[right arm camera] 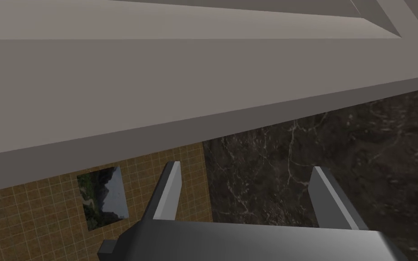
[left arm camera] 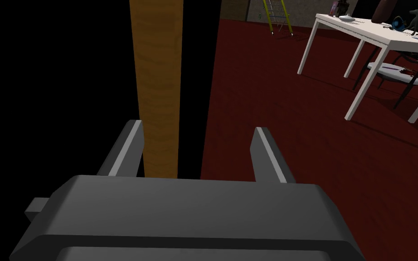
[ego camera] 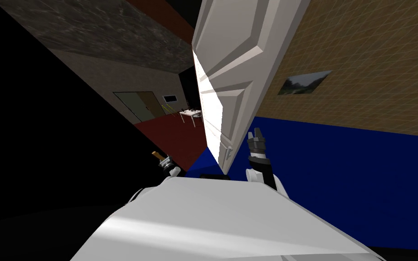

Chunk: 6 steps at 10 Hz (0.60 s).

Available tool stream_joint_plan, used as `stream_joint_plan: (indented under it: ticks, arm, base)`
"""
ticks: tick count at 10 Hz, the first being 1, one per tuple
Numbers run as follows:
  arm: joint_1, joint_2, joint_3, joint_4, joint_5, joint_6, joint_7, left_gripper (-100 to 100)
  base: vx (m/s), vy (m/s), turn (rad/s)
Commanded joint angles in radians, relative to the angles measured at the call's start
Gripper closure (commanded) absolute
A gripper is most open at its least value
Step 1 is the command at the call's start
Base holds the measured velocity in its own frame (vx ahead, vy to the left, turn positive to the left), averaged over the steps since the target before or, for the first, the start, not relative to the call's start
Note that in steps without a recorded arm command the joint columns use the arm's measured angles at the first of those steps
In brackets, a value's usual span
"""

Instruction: Pull the door open

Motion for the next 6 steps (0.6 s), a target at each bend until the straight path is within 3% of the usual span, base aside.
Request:
stream_joint_plan:
  ticks: [1, 4, 6]
  arm:
    - [0.001, -0.002, 0.003, -0.004, 0.003, 0.000, -0.003, -100]
    - [0.001, -0.005, 0.008, -0.005, 0.009, 0.000, -0.007, -100]
    - [0.003, -0.006, 0.009, -0.008, 0.009, 0.000, -0.009, -100]
  base:
    - [-0.011, -0.202, 0.071]
    - [-0.094, -0.179, 0.066]
    - [-0.135, -0.065, 0.020]
